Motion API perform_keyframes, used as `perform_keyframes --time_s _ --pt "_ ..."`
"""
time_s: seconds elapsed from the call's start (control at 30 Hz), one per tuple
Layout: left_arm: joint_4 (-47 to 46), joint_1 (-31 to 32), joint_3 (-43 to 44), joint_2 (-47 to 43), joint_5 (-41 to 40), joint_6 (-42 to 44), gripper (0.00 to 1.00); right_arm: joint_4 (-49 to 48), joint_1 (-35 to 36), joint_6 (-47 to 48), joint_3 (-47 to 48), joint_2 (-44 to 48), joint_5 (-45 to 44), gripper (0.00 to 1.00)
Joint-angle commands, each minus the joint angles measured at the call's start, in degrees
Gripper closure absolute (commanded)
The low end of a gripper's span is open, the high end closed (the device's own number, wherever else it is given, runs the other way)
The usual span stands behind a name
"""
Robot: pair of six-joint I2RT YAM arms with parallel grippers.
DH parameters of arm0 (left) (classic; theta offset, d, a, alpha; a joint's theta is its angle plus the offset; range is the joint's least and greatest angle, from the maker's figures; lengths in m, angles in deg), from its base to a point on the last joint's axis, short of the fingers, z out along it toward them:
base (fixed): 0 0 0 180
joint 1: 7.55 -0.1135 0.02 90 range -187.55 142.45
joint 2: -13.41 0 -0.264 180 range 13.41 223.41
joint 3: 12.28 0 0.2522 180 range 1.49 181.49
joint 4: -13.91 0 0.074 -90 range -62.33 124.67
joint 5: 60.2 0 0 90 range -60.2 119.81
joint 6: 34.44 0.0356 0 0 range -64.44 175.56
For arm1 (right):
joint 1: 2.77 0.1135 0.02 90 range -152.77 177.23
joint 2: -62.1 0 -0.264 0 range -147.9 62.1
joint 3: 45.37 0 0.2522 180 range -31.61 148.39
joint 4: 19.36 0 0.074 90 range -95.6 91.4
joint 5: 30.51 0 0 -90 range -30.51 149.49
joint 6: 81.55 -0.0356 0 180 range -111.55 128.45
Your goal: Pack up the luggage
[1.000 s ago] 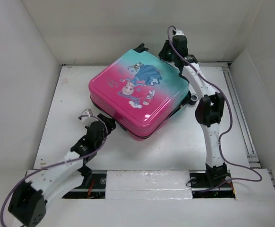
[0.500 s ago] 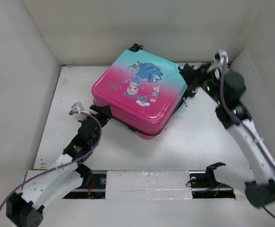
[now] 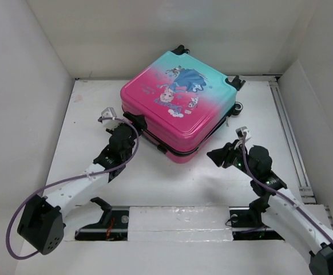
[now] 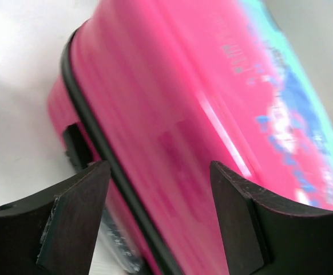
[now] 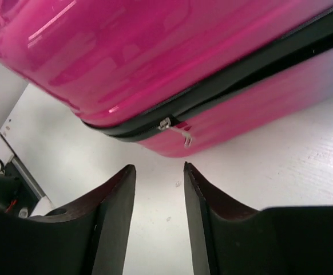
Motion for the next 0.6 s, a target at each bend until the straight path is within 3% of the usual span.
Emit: perform_keyframes --time_s 0.0,0.13,0.2,0.37,0.57 --pt "-5.09 0.80 2.08 -5.44 -0.32 1.18 0.33 -8.63 0.60 0.76 1.29 -2.81 -0.75 0.54" --pt "-0.51 -2.96 -0.46 -12.04 -2.97 1.27 0.32 -16.34 1.13 1.91 1.90 -12.31 1.00 0.49" --pt "0.81 -5.77 -2.49 -14.06 1.32 -0.22 0.37 -18.38 1.75 1.92 2.78 -16.44 1.61 0.47" --pt "2.22 -5.27 -10.12 -16.26 13.18 -3.83 0.47 -25.22 1.75 3.50 3.15 -24.10 0.84 0.49" --pt "-0.47 -5.26 -21.99 -18.11 20.14 -6.03 0.48 -30.34 3.32 5.17 2.70 -29.80 2.95 0.44"
